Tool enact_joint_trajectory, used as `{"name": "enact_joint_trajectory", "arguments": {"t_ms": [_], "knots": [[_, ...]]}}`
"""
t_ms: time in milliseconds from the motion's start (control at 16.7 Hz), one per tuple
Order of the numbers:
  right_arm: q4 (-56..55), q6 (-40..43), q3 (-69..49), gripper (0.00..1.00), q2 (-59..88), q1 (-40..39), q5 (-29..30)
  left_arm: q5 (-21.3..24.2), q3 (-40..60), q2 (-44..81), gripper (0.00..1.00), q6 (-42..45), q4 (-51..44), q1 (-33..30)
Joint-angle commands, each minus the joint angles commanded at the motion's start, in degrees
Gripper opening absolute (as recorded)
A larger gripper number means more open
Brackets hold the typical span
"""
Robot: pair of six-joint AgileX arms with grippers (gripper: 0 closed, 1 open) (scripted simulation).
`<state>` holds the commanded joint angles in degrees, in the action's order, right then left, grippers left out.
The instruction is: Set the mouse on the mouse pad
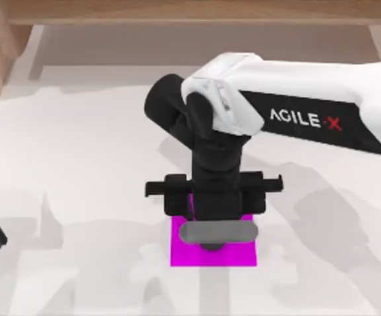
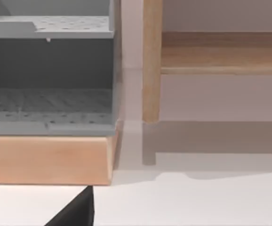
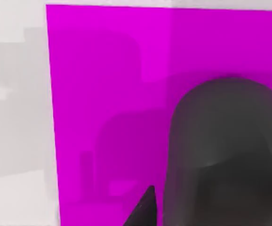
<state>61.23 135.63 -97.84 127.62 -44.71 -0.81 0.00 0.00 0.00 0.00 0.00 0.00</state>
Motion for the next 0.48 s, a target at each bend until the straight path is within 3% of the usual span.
{"name": "enact_joint_trajectory", "arguments": {"t_ms": [120, 480], "knots": [[0.00, 0.00, 0.00, 0.98, 0.00, 0.00, 0.00, 0.00, 0.00, 0.00, 1.00, 0.00, 0.00, 0.00], [0.00, 0.00, 0.00, 1.00, 0.00, 0.00, 0.00, 0.00, 0.00, 0.00, 1.00, 0.00, 0.00, 0.00]]}}
